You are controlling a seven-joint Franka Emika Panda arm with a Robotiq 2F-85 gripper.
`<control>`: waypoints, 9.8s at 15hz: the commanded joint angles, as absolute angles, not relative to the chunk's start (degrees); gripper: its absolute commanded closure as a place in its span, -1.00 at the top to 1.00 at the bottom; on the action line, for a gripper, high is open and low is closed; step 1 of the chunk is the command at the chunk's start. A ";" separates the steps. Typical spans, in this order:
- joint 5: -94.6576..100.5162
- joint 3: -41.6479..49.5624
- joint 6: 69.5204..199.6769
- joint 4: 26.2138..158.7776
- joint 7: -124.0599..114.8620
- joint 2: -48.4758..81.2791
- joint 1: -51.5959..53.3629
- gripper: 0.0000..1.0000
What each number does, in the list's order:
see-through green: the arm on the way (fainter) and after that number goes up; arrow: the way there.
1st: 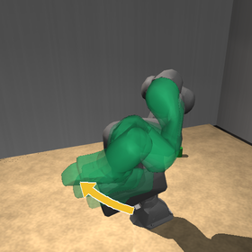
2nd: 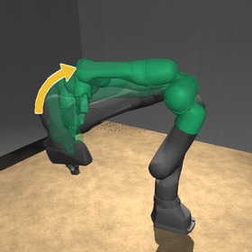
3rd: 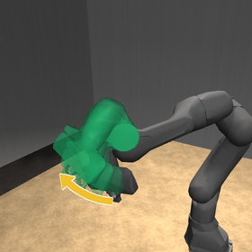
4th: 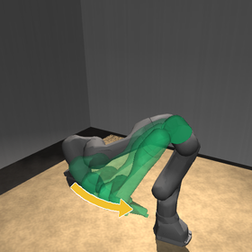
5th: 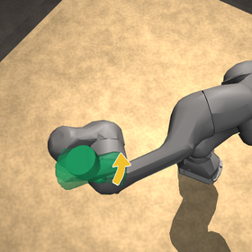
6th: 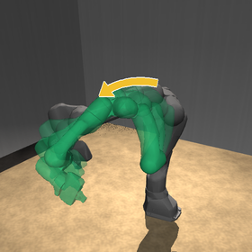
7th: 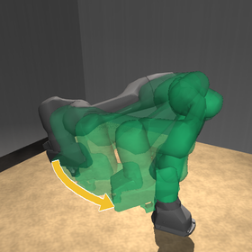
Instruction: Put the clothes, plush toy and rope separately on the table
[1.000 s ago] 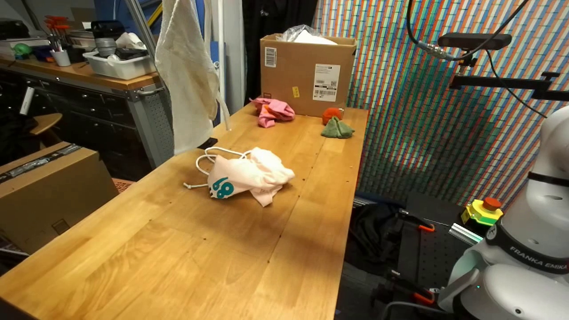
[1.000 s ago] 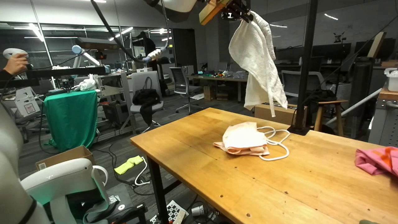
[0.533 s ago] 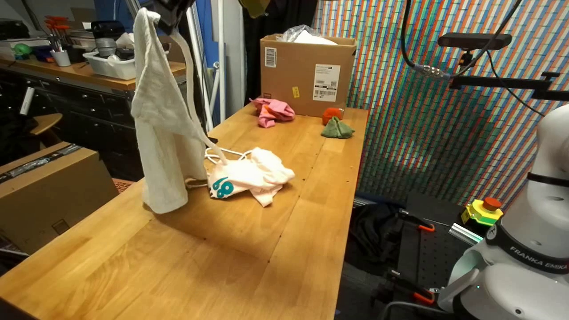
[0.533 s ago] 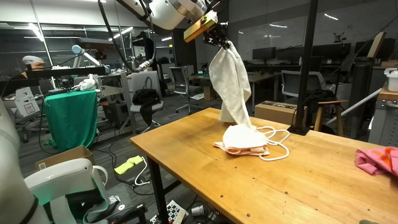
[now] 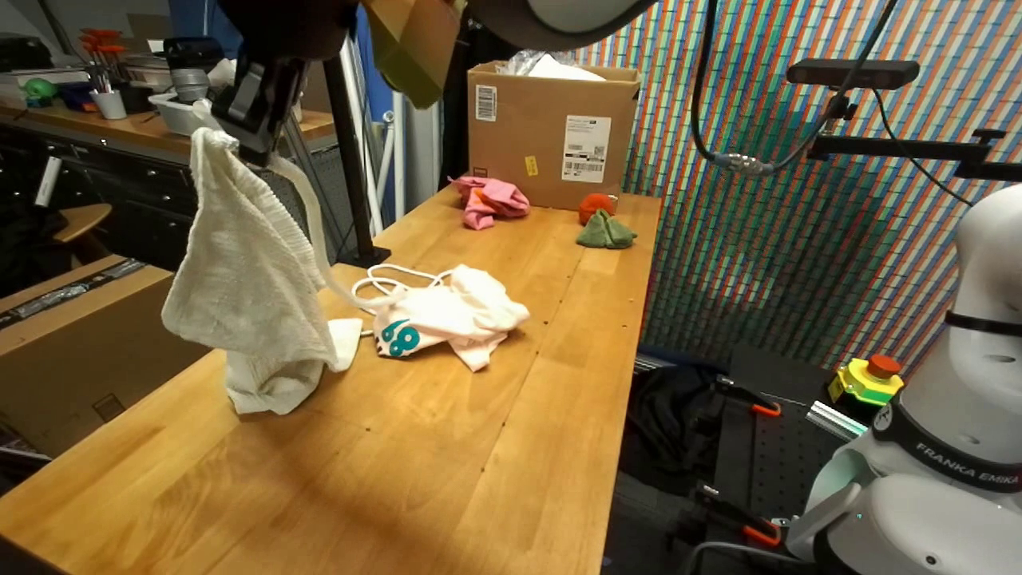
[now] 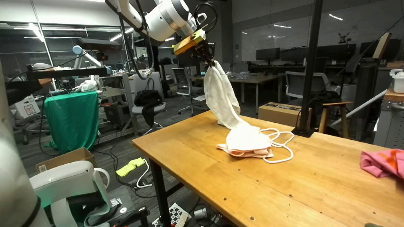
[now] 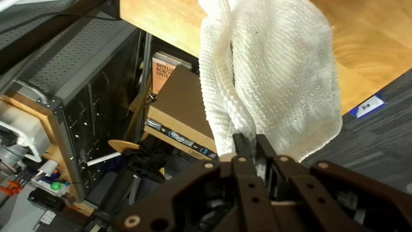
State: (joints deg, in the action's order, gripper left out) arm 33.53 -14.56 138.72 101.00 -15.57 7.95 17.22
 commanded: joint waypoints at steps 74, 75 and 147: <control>-21.02 -16.72 114.03 119.42 18.80 10.92 16.22 -0.82; -20.69 -16.45 117.10 119.21 16.68 12.24 16.12 -0.82; 18.50 -0.34 139.22 109.38 -2.88 12.74 6.92 -0.85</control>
